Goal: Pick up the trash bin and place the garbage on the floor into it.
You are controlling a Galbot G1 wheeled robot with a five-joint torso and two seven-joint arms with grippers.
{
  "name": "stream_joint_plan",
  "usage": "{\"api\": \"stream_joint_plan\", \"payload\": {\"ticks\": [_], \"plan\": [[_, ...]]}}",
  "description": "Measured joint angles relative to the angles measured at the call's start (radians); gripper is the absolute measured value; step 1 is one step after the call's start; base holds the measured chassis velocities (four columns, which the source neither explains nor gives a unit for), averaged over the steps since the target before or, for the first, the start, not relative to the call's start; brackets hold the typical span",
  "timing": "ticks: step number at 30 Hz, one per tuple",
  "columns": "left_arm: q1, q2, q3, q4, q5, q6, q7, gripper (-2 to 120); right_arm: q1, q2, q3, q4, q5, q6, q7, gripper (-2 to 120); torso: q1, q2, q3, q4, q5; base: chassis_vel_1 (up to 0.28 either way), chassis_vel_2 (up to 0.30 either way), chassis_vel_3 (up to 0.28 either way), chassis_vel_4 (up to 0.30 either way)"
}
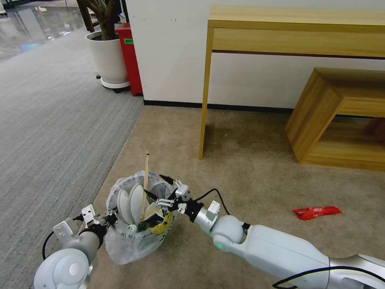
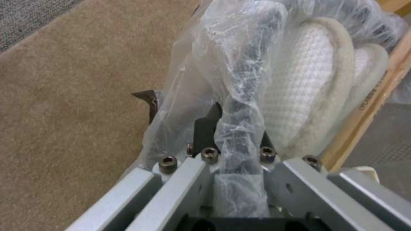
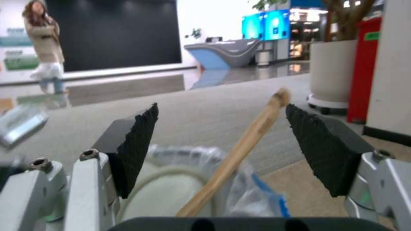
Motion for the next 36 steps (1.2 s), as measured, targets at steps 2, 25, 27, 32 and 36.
{"api": "stream_joint_plan", "payload": {"ticks": [2, 25, 27, 32, 36], "plan": [[0.002, 0.000, 0.002, 0.000, 0.003, 0.000, 0.001, 1, -0.011, 0.000, 0.029, 0.003, 0.004, -0.001, 0.003, 80, 0.000, 0.000, 0.000, 0.0000, 0.0000, 0.000, 0.000, 0.000, 0.000], [0.037, 0.046, -0.016, -0.020, 0.068, 0.010, 0.062, 1, -0.321, -0.116, 0.587, 0.074, 0.004, -0.261, 0.401, 100, 0.000, 0.000, 0.000, -0.0002, 0.0003, 0.000, 0.000, 0.000, 0.000], [0.040, 0.047, -0.017, -0.016, 0.085, 0.007, 0.076, 1, -0.346, -0.123, 0.611, 0.074, -0.012, -0.279, 0.428, 100, 0.000, 0.000, 0.000, -0.0002, 0.0002, 0.000, 0.000, 0.000, 0.000], [0.056, 0.043, -0.019, -0.001, 0.160, -0.016, 0.131, 1, -0.426, -0.137, 0.697, 0.077, -0.054, -0.350, 0.499, 100, 0.000, 0.000, 0.000, 0.0000, 0.0000, 0.000, 0.000, 0.000, 0.000], [0.070, 0.036, -0.022, 0.001, 0.218, -0.050, 0.198, 1, -0.466, -0.143, 0.743, 0.065, -0.085, -0.361, 0.510, 100, 0.000, 0.000, 0.000, 0.0002, 0.0001, 0.000, 0.000, 0.000, 0.000]]}}
